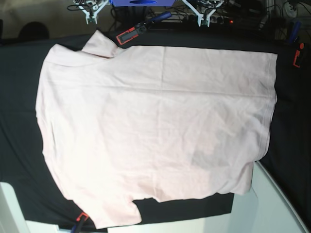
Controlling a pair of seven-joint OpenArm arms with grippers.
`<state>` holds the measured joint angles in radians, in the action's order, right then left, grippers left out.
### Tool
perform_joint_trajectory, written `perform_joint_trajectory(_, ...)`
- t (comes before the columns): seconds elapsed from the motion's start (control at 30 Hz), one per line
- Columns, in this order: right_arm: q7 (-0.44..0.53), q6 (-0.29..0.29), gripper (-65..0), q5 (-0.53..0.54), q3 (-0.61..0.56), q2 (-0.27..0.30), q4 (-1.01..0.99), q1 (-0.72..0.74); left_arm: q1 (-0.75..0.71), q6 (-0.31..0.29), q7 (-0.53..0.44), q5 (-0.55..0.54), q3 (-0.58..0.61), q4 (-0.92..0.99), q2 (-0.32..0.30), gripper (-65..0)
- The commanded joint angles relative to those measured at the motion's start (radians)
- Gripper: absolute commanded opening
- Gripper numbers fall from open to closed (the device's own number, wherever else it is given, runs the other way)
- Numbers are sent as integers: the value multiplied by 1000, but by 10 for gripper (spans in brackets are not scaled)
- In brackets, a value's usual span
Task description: Fold the T-shirt properly
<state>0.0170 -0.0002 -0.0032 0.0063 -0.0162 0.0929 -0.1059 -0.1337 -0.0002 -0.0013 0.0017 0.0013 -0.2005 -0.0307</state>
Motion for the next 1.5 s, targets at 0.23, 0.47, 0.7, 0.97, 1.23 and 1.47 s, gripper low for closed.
perform_joint_trajectory(0.23, 5, 1, -167, 1, 1, 6, 3, -16, -8, 6, -6, 4, 4, -3, -1, -289)
perform_joint_trajectory(0.47, 5, 1, -650, 1, 2, 25, 3, -18, -8, 6, -6, -1, -7, -1, -2, -650)
perform_joint_trajectory(0.7, 5, 1, -435, 1, 2, 25, 3, -18, -13, 6, -6, -1, -7, -3, -2, -632)
perform_joint_trajectory(0.97, 5, 1, -139, 1, 2, 23, 3, -18, -22, 6, -6, 5, 3, -3, -2, -299)
perform_joint_trajectory(1.23, 5, 1, -650, 1, 2, 23, 3, -18, -25, 6, -6, -1, -7, -3, -5, -650)
perform_joint_trajectory(1.47, 5, 1, -570, -2, -7, 25, 3, -28, -37, 6, -7, -1, -7, -4, -5, -650)
